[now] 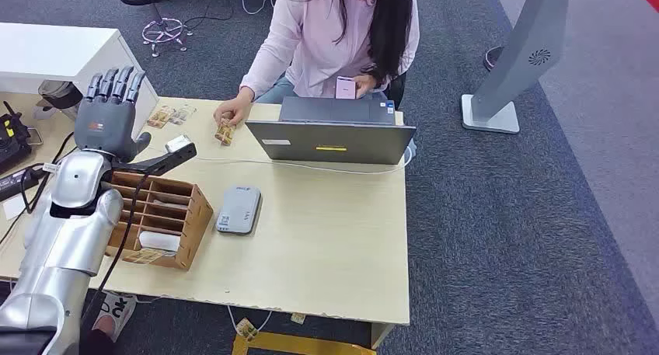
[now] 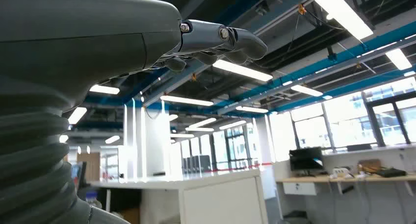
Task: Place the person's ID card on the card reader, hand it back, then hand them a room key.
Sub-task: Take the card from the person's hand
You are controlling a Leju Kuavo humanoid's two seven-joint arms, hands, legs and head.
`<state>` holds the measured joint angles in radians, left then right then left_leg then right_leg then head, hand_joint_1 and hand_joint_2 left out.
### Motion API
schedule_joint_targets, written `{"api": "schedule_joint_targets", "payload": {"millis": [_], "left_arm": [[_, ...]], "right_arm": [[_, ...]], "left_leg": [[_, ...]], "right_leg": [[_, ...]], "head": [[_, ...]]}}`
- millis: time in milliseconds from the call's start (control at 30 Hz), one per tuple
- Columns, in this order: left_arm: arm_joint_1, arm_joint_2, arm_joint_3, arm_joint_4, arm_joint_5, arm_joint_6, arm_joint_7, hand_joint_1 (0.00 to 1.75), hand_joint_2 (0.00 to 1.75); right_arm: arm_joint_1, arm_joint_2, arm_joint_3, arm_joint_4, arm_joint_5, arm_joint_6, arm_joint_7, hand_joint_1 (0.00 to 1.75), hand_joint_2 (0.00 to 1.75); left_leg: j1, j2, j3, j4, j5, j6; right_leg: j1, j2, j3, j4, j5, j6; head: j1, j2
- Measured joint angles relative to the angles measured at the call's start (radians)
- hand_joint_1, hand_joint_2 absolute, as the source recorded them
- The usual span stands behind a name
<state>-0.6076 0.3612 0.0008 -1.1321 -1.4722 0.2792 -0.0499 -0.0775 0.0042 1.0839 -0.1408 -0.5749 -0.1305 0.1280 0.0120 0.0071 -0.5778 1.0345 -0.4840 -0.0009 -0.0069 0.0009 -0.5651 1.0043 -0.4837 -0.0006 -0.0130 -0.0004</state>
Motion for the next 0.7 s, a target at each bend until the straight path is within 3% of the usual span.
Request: {"api": "schedule_joint_targets", "payload": {"millis": [700], "left_arm": [[-0.029,0.036,-0.038,0.065,-0.035,0.016,0.015,0.00,1.75]], "right_arm": [[-0.003,-0.001,0.019,0.002,0.000,0.006,-0.002,0.00,1.75]], "left_leg": [[0.000,0.000,0.000,0.000,0.000,0.000]], "right_leg": [[0.000,0.000,0.000,0.000,0.000,0.000]], "head": [[0.000,0.000]]}}
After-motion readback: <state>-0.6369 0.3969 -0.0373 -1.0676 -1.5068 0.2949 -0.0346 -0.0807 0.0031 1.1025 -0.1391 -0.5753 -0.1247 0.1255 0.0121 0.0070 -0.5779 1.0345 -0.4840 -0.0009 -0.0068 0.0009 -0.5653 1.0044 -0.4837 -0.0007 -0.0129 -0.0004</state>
